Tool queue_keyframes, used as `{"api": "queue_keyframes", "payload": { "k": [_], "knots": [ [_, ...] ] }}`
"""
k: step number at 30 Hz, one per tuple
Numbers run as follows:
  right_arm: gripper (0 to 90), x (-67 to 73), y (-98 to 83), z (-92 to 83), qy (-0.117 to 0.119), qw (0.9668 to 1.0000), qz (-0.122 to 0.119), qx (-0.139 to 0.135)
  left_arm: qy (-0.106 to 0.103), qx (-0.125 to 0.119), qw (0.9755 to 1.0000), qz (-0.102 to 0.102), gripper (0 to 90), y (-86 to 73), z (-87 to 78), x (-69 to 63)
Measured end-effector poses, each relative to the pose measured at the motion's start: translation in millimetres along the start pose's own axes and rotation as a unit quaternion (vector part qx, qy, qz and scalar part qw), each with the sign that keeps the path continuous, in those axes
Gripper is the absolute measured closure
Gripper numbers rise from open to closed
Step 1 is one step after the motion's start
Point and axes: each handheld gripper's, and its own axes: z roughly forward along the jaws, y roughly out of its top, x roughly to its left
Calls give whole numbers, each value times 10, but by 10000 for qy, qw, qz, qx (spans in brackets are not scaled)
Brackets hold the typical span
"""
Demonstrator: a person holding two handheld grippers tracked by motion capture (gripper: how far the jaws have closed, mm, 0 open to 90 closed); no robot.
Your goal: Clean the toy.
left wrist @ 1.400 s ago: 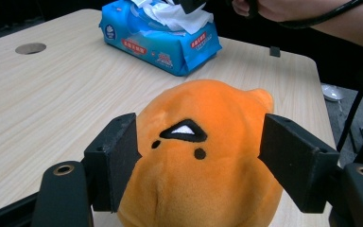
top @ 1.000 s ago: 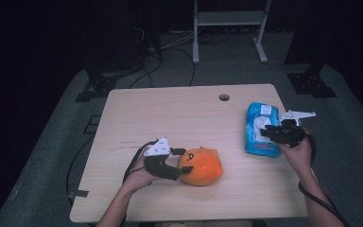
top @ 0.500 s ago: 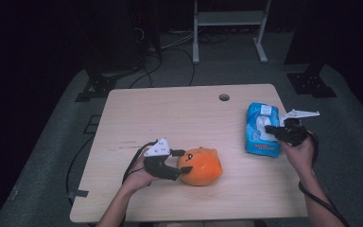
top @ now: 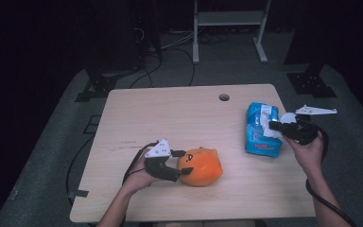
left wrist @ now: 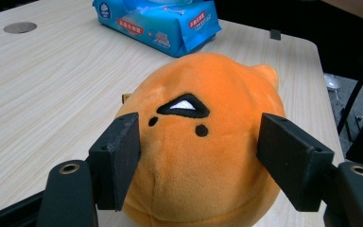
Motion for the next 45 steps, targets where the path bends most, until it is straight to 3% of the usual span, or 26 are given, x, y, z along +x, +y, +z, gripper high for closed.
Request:
{"api": "queue_keyframes", "payload": {
  "k": [9,12,15,21,29,32,35,39,42,45],
  "knots": [
    [882,274,127,-249,422,9986,-291,-147,4,20,10000,48,296,2,6,-11],
    [882,491,178,-368,741,9959,-491,-143,17,24,10000,63,289,4,11,-18],
    [882,683,172,-406,990,9927,-690,56,18,27,9999,95,285,8,18,-21],
    [881,1061,131,-464,1534,9827,-1011,219,41,42,9999,130,283,8,18,-31],
    [881,1478,157,-502,2368,9644,-1136,300,50,25,9999,138,268,3,30,-31],
    [881,1570,168,-436,2696,9557,-1124,361,44,21,9999,143,267,2,32,-29],
    [880,1616,175,-315,2889,9500,-1091,463,38,29,9999,160,264,1,35,-29],
    [879,1618,161,-87,2994,9470,-998,605,12,49,9998,214,260,-3,39,-32],
    [879,1610,133,135,2961,9476,-973,703,-11,59,9997,224,255,-5,41,-39],
    [877,1602,86,325,2829,9511,-981,764,-30,43,9997,219,253,-11,47,-44]
  ]
}}
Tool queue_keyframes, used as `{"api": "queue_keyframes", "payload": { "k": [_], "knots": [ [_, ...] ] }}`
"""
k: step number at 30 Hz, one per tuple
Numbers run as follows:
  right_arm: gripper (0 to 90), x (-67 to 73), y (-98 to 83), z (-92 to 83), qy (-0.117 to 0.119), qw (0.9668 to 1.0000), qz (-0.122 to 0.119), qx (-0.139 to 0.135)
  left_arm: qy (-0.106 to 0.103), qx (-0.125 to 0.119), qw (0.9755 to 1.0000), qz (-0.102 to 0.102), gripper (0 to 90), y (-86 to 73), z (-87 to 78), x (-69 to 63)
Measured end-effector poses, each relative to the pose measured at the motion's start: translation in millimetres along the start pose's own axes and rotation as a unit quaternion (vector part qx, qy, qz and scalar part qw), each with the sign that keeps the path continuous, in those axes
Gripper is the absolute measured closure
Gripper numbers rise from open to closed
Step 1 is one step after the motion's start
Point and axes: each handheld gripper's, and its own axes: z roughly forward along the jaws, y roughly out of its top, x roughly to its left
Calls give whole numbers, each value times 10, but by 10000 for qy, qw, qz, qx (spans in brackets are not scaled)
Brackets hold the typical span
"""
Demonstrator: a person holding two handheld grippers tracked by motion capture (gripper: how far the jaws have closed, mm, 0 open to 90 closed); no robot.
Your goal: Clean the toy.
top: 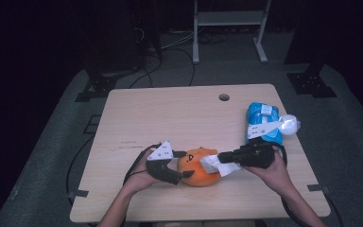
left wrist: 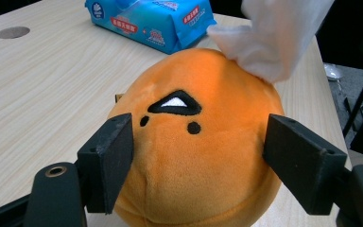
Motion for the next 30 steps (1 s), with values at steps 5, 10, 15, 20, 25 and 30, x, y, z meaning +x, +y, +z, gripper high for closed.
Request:
{"api": "queue_keyframes", "payload": {
  "k": [5,10,15,20,25,30],
  "knots": [
    [868,-3,-100,328,-432,9979,-402,280,4,-5,10000,-7,253,-8,2,0],
    [770,87,-207,484,-719,9925,-936,327,-9,20,10000,8,253,-19,7,-10],
    [668,118,-283,500,-721,9908,-1117,266,-37,46,10000,48,254,-18,15,-17],
    [538,155,-393,553,-681,9870,-1440,207,-55,49,10000,30,254,-25,26,-26],
    [520,221,-436,647,-978,9776,-1834,323,-72,99,9999,31,255,-40,39,-24],
    [663,262,-434,680,-1245,9724,-1911,493,-92,130,9999,31,260,-50,51,-38]
  ]
}}
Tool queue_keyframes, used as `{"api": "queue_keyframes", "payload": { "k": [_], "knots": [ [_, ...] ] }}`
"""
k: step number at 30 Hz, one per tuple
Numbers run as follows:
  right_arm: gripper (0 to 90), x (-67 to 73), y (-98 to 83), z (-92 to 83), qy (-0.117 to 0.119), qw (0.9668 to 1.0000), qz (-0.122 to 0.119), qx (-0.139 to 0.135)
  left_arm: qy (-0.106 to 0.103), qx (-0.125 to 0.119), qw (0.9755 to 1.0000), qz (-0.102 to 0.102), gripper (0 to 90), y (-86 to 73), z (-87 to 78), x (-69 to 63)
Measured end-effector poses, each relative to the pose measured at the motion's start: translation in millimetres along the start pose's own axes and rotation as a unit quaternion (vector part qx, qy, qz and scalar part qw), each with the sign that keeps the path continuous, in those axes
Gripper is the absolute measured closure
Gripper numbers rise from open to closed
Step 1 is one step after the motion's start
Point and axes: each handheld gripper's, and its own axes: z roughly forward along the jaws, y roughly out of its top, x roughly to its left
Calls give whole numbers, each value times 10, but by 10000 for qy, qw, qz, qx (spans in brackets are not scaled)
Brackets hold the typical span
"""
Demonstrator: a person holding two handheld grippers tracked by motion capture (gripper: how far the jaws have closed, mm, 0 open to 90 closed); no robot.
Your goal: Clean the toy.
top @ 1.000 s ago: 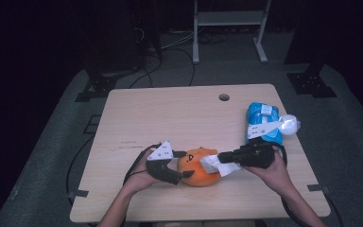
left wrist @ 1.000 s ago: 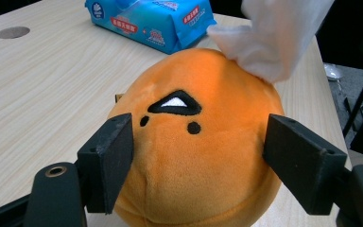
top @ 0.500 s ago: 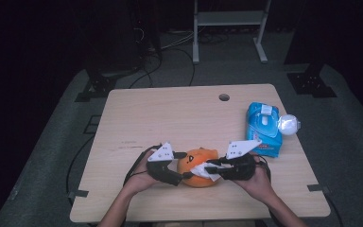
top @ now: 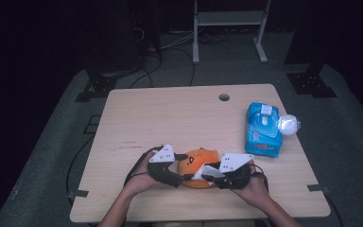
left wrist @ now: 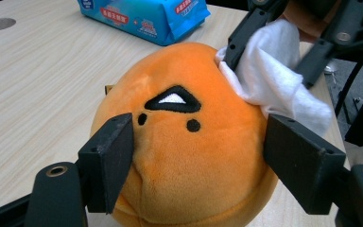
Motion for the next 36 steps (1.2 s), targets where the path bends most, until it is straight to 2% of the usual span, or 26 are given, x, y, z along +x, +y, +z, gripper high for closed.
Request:
{"api": "queue_keyframes", "payload": {
  "k": [1,5,9,11,14,18,20,25,26,29,36],
  "knots": [
    [707,-9,2,-5,37,10000,70,46,-7,19,10000,-6,262,0,2,-2],
    [789,-60,4,-58,106,9995,267,114,-7,32,10000,37,264,-12,-2,0],
    [802,-142,-47,-148,-4,9989,467,104,9,37,10000,41,264,-25,-6,7],
    [804,-209,-106,-210,-76,9979,641,105,-1,10,10000,17,264,-29,-4,12],
    [805,-272,-166,-253,-69,9963,856,80,-15,-7,10000,15,264,-30,5,15],
    [807,-275,-130,-244,-51,9964,842,38,2,29,10000,-30,264,-29,9,22],
    [811,-292,-60,-206,-47,9965,831,-66,0,29,10000,-51,264,-29,5,32],
    [817,-336,-125,-123,204,9944,1033,-5,-84,21,10000,6,263,-8,-12,51],
    [817,-331,-134,-122,225,9944,1029,20,-101,-42,9999,-53,262,0,-21,57],
    [817,-330,-181,-158,275,9938,1073,61,-70,-100,9999,-90,263,2,-34,61],
    [818,-357,-253,-253,256,9927,1168,169,5,-28,10000,-81,268,6,3,57]
  ]
}}
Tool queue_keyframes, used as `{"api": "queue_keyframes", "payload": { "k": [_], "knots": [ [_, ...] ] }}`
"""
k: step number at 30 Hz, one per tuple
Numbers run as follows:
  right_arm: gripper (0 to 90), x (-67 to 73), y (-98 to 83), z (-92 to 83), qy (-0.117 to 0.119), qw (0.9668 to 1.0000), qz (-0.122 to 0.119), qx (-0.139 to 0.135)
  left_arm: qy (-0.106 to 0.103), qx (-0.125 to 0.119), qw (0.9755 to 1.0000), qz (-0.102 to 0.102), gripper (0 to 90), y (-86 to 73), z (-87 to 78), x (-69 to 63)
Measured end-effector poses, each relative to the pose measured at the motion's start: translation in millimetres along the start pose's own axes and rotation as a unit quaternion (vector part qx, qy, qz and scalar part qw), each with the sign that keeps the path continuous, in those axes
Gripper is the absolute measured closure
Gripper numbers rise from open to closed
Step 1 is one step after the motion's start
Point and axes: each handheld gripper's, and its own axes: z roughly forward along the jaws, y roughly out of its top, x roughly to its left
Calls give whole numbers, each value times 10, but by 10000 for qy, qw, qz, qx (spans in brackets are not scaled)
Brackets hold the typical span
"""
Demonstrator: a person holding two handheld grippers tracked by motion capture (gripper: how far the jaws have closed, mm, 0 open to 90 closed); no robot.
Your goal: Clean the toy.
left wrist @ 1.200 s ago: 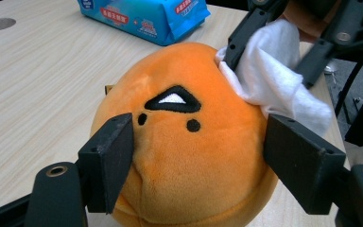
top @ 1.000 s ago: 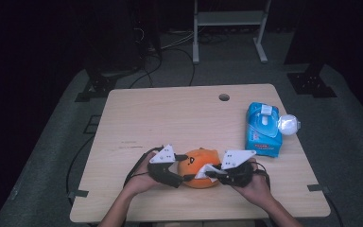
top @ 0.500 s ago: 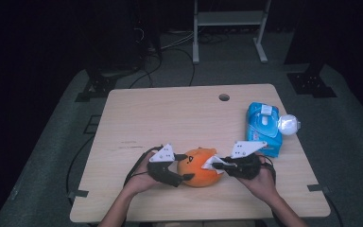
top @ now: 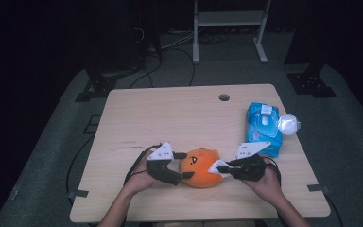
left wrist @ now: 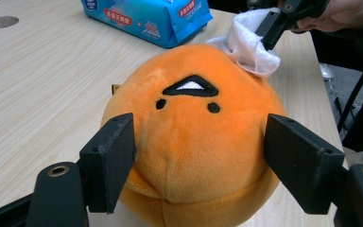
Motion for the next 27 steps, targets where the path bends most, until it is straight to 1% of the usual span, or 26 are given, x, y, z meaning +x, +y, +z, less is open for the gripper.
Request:
{"api": "queue_keyframes", "payload": {
  "k": [2,3,4,6,8,9,10,11,12,14,16,17,18,21,22,24,26,27],
  "knots": [
    [819,28,29,6,-50,10000,-23,-16,39,39,10000,16,269,-1,34,5],
    [820,55,61,16,-75,9999,-99,-36,40,18,10000,-37,270,0,51,16],
    [820,95,111,39,-55,9998,-158,-95,29,-8,10000,-73,271,3,59,30],
    [820,152,180,91,80,9996,-230,-165,31,-22,9999,-105,272,9,71,41],
    [820,199,228,155,43,9993,-369,-95,48,10,10000,-84,274,3,71,47],
    [820,201,232,171,47,9992,-390,-85,41,-4,9999,-117,274,-9,63,56],
    [821,186,225,170,95,9993,-359,-103,33,-20,9999,-138,274,-17,58,64],
    [821,186,225,170,95,9993,-359,-103,33,-20,9999,-138,274,-17,58,64],
    [821,151,196,141,126,9994,-311,-117,41,-27,9998,-183,274,-25,42,91],
    [821,111,148,100,77,9996,-267,-92,49,-50,9997,-245,273,-32,30,111],
    [821,86,115,78,52,9997,-233,-72,48,-41,9997,-256,273,-37,25,122],
    [821,60,76,54,48,9998,-181,-51,41,-68,9995,-291,273,-41,25,125],
    [821,17,13,6,62,10000,-49,-38,47,-97,9995,-304,273,-42,33,124],
    [821,8,-11,-37,17,10000,3,-20,92,-99,9994,-318,273,-25,48,125],
    [821,17,0,-40,4,10000,-19,-23,92,-99,9994,-318,272,-25,48,125],
    [821,79,68,-16,-23,9999,-130,-70,121,-61,9995,-301,274,0,80,120],
    [821,144,144,37,92,9996,-220,-136,135,-67,9995,-259,276,27,105,108],
    [820,189,188,78,93,9994,-305,-135,135,-76,9996,-241,275,38,120,94]
  ]
}}
